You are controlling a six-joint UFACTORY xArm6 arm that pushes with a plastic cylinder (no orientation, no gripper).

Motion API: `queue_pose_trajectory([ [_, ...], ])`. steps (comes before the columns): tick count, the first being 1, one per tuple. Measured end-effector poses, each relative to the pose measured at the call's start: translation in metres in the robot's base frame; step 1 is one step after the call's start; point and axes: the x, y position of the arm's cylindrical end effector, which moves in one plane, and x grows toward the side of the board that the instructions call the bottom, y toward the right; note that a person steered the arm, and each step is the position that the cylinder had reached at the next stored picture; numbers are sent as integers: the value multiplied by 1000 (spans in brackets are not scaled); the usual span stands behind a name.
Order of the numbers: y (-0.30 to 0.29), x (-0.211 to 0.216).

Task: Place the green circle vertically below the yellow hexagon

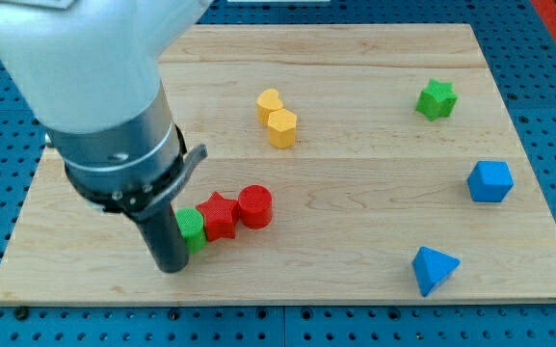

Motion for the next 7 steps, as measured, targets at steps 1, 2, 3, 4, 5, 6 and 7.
queue_pose_trajectory([
  [1, 0, -30],
  [2, 0, -71],
  [3, 0, -110],
  [4, -28, -129],
  [5, -45, -140],
  [6, 26, -139],
  [7, 97, -128],
])
